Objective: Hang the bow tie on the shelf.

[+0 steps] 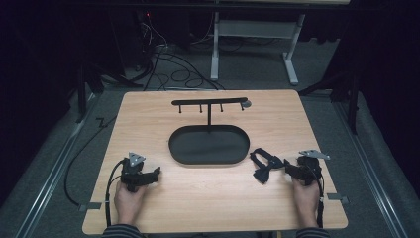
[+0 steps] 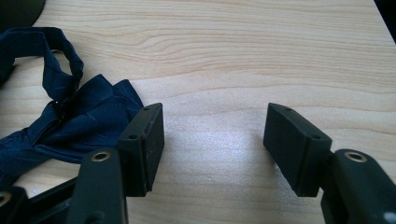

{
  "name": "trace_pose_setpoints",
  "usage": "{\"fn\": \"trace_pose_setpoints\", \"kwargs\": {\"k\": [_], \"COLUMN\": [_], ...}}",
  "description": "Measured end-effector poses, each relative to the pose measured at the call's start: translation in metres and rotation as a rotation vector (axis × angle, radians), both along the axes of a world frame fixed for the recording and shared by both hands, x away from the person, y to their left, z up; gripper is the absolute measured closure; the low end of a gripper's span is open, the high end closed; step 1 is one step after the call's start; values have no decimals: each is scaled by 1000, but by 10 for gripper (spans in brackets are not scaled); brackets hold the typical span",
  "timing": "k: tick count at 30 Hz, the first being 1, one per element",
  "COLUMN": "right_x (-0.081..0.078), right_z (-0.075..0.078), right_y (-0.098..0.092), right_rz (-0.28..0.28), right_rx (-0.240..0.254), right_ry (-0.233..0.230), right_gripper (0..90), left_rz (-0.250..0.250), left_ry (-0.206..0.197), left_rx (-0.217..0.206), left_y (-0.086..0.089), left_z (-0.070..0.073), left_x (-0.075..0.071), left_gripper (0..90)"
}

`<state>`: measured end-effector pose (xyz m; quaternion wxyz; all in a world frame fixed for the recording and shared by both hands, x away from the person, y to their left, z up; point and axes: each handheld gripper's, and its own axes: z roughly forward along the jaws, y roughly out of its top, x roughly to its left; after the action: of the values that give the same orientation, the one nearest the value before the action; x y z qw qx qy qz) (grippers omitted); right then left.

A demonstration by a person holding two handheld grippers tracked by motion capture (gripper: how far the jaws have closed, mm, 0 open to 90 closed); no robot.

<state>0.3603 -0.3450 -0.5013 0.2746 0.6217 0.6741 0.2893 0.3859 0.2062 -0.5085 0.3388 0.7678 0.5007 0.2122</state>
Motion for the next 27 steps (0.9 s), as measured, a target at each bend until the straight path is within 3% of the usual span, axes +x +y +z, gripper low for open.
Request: {"fn": "trace_pose_setpoints", "kwargs": {"k": [27], "right_x": [0], "right_z": [0], "right_y": [-1], "right_rz": [16], "right_rx": [-1], "right_ry": [3], "right_gripper": [380], "left_rz": [-1], "left_ry": [1], "left_rx": [0], "left_y": [0], "left_z": [0], "left_x": [0], "left_gripper": [196]}}
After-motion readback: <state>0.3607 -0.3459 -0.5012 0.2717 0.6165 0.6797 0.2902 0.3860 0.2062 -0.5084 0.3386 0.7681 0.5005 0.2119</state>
